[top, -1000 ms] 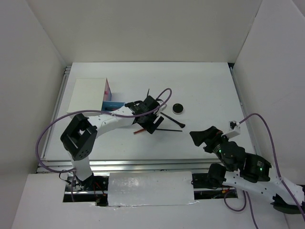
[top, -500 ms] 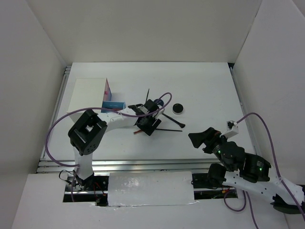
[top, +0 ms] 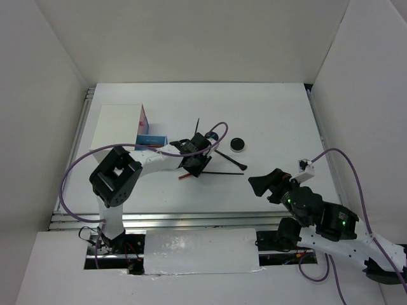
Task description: Organize the makeup
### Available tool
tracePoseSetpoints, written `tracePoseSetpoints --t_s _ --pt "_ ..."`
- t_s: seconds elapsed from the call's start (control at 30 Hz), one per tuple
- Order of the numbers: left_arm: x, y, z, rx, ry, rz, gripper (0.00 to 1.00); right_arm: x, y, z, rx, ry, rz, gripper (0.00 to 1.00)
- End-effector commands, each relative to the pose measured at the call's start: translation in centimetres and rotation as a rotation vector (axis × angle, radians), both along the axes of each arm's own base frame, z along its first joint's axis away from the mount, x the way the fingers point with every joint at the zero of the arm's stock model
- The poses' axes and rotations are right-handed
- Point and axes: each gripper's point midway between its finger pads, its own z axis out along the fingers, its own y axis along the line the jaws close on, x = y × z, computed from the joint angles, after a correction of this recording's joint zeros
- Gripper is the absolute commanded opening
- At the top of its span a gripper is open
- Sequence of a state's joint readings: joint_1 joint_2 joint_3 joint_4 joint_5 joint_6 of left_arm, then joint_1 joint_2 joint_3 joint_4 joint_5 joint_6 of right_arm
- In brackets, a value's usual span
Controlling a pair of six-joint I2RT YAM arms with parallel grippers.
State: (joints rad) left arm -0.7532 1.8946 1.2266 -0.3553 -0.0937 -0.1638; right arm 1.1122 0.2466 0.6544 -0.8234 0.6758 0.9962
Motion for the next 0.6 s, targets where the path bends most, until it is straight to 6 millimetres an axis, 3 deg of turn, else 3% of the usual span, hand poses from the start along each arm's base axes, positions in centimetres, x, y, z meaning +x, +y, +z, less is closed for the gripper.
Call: tracePoseSetpoints --t_s 0.0,0.2,0.4,0.5,0.57 --pt "-1.5 2.7 -2.6 0.091 0.058 0.039 0.46 0.2 0.1 1.4 0.026 -0.029 -0.003 1.0" --pt "-0.9 4.5 -2.5 0.17 0.021 0.113 0.38 0.2 0.3 1.4 0.029 -0.028 0.002 1.0" --pt "0.2 4.3 -1.0 0.154 -0.015 0.14 0.26 0.2 0.2 1.3 0.026 -0.027 -0.001 1.0" --pt "1.2 3.1 1.5 0.108 -0.054 0.142 0.12 0.2 -0.1 1.2 0.025 -0.024 -0.008 1.0" --pt "1.6 2.6 3.0 0.08 -0.07 0.131 0.08 0.2 -0.3 1.3 0.024 -0.027 -0.014 1.0"
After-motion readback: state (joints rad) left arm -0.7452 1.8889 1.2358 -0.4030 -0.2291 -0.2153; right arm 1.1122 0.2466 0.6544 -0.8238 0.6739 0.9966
